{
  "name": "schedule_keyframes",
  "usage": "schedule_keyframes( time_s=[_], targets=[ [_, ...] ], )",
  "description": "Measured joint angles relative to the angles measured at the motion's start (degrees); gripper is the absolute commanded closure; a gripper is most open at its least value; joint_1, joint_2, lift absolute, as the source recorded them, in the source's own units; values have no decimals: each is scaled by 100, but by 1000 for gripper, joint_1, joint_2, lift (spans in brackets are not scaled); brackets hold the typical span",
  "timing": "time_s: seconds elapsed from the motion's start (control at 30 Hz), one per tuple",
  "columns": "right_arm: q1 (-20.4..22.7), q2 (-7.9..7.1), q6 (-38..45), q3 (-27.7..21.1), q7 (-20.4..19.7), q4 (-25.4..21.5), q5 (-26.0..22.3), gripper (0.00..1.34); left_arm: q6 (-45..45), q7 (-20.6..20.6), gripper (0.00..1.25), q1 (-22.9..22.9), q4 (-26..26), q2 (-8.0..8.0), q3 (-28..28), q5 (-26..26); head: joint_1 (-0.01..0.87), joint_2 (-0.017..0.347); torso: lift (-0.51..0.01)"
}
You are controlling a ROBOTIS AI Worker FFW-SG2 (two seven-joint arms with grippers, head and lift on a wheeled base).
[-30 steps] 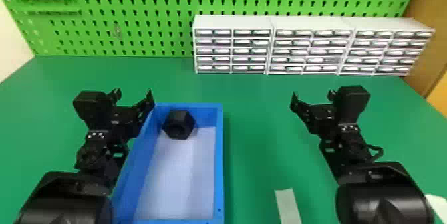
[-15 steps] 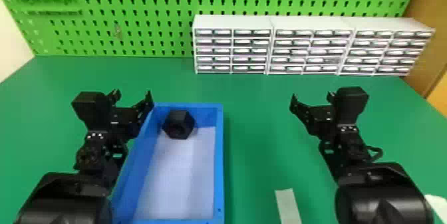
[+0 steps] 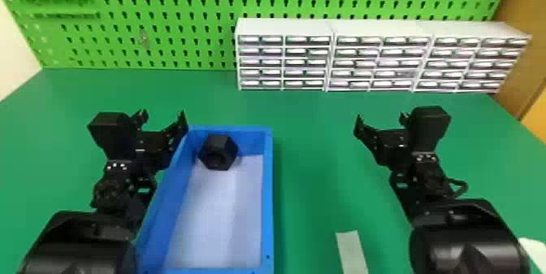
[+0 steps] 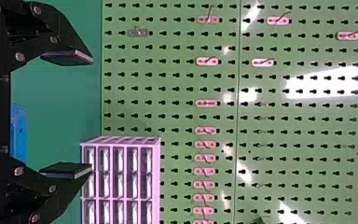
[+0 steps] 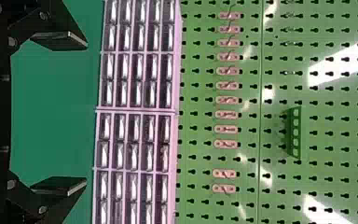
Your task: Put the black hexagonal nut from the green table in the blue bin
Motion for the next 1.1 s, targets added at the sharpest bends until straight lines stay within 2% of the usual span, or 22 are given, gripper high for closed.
schedule_keyframes(
  time_s=[1.1],
  targets=[
    [17, 13, 21, -8, 0, 0, -26, 259, 7, 0, 441, 5, 0, 0, 11, 9, 686, 52, -97]
  ],
)
